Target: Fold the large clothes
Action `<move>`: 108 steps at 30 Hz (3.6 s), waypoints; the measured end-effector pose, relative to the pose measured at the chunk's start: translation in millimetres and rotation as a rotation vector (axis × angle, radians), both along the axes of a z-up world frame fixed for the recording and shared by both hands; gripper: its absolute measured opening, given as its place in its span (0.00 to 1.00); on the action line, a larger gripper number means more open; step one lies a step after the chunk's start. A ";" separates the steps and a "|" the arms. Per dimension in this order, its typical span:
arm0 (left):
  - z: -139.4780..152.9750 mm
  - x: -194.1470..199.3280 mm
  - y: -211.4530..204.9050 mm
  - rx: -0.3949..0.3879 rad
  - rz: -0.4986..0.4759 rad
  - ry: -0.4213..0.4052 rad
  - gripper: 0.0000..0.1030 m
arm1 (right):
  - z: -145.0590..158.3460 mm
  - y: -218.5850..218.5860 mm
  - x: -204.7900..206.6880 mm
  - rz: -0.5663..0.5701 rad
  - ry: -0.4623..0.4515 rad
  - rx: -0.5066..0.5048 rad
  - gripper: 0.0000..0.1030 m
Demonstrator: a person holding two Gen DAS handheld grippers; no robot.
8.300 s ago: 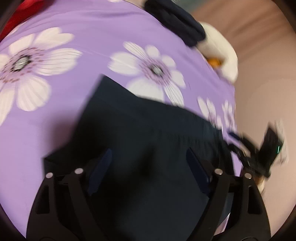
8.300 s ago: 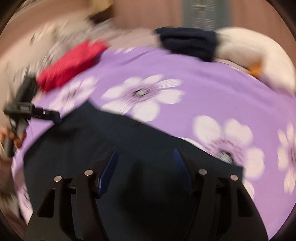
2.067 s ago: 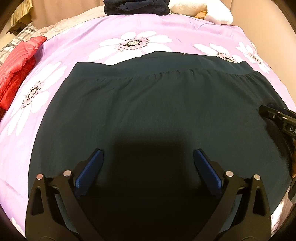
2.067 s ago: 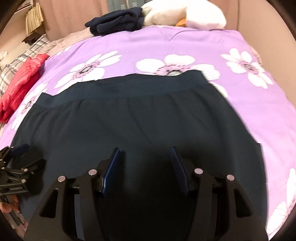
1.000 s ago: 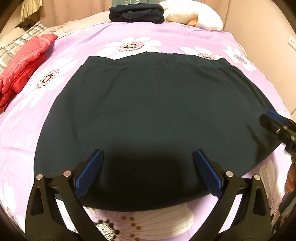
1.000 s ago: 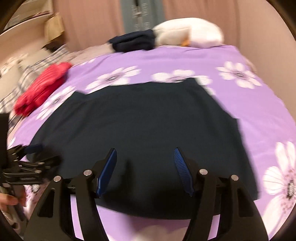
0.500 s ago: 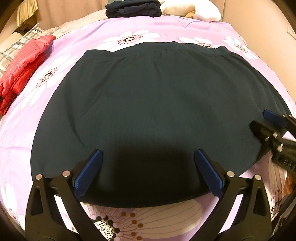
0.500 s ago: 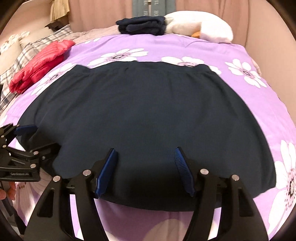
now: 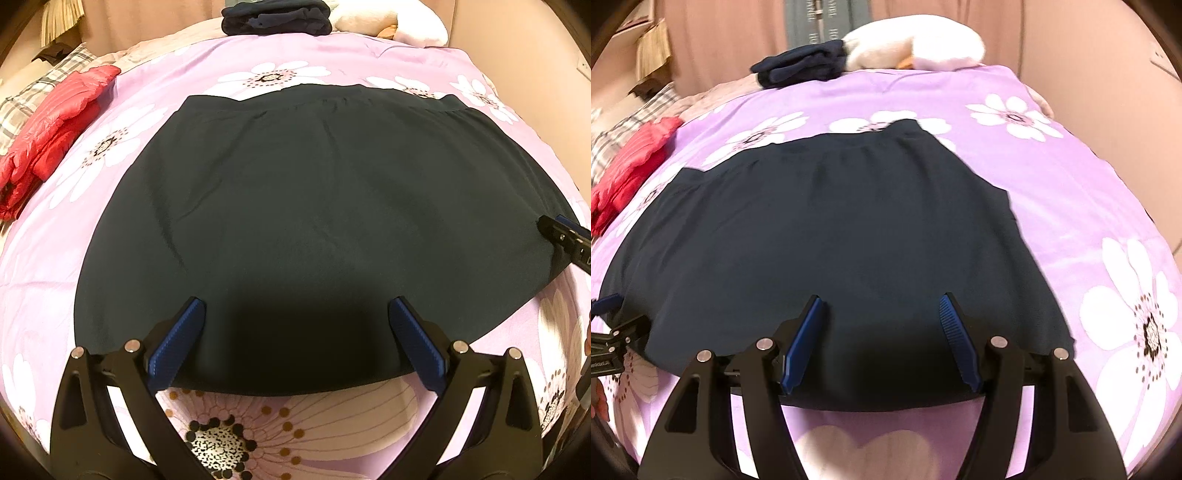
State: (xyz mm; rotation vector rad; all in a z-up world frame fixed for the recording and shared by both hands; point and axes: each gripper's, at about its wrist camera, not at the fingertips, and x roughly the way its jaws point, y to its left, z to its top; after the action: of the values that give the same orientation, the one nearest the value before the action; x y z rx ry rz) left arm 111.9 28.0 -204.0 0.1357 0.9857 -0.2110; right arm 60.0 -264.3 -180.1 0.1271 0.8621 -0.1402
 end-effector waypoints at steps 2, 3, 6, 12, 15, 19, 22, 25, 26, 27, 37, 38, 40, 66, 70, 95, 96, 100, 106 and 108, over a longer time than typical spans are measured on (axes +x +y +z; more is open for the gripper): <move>-0.2 -0.1 2.8 -0.002 0.008 0.001 0.98 | -0.5 -8.2 -2.6 -0.021 0.001 0.005 0.64; -0.5 -0.3 4.1 -0.001 0.012 0.002 0.98 | -0.3 -10.8 -3.7 -0.030 0.000 0.004 0.64; -1.1 -0.8 8.0 -0.001 0.022 0.003 0.98 | 0.7 -21.9 -6.2 -0.058 -0.005 0.010 0.64; -3.2 1.1 30.6 -0.017 0.080 0.024 0.98 | 4.7 -37.2 -11.9 -0.102 -0.012 0.018 0.64; -1.2 0.6 43.6 -0.030 0.117 0.033 0.98 | 9.3 -42.1 -15.2 -0.126 -0.018 0.002 0.64; 2.5 -2.8 54.6 -0.047 0.151 0.037 0.98 | 16.8 -54.1 -21.6 -0.191 -0.023 -0.013 0.64; 7.3 -6.9 54.6 -0.074 0.152 0.028 0.98 | 24.4 -52.2 -26.5 -0.184 -0.047 -0.014 0.64; 13.8 -10.1 44.6 -0.095 0.123 0.011 0.98 | 32.8 -31.6 -26.1 -0.095 -0.093 0.001 0.65; 16.1 -10.9 40.4 -0.096 0.111 0.003 0.98 | 34.5 -20.7 -24.7 -0.056 -0.104 0.005 0.65; 17.9 -12.1 36.7 -0.095 0.101 -0.003 0.98 | 35.4 -10.8 -22.1 -0.025 -0.110 0.005 0.65; 19.4 -5.5 -5.0 -0.071 0.025 -0.044 0.98 | 21.4 84.4 10.1 0.223 -0.084 -0.034 0.65; 14.5 -3.3 -8.4 -0.054 0.020 -0.036 0.98 | 18.4 90.1 13.3 0.237 -0.075 -0.039 0.65; 4.4 -1.2 -13.8 -0.022 0.013 -0.026 0.98 | 11.6 98.9 18.7 0.256 -0.053 -0.045 0.65; -2.8 -6.4 -4.5 -0.016 -0.006 -0.017 0.98 | -5.0 72.8 5.2 0.183 -0.010 -0.042 0.66; -2.2 -7.6 0.9 -0.020 0.005 -0.013 0.98 | -3.2 61.0 2.6 0.154 -0.010 -0.048 0.66; 14.5 -28.3 31.4 0.017 0.087 0.013 0.98 | 4.9 -33.6 -26.2 -0.067 0.025 0.060 0.75; 19.5 -31.3 31.7 0.020 0.085 0.004 0.98 | 6.8 -38.5 -27.8 -0.073 0.027 0.072 0.75; 44.7 -41.4 31.1 0.019 0.087 -0.044 0.98 | 20.7 -48.1 -39.6 -0.152 0.051 -0.070 0.75; 101.2 -57.3 25.6 0.011 0.092 -0.147 0.98 | 67.6 -40.3 -65.0 -0.113 -0.006 -0.052 0.89; 126.5 -63.0 23.8 -0.010 0.096 -0.172 0.98 | 93.6 -28.3 -70.1 -0.090 -0.048 -0.045 0.98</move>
State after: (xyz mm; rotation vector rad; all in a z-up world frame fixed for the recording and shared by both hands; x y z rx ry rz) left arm 48.9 51.9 -77.5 0.0950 0.8179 -0.1143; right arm -10.1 -292.7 -86.5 0.1268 0.8055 -0.2396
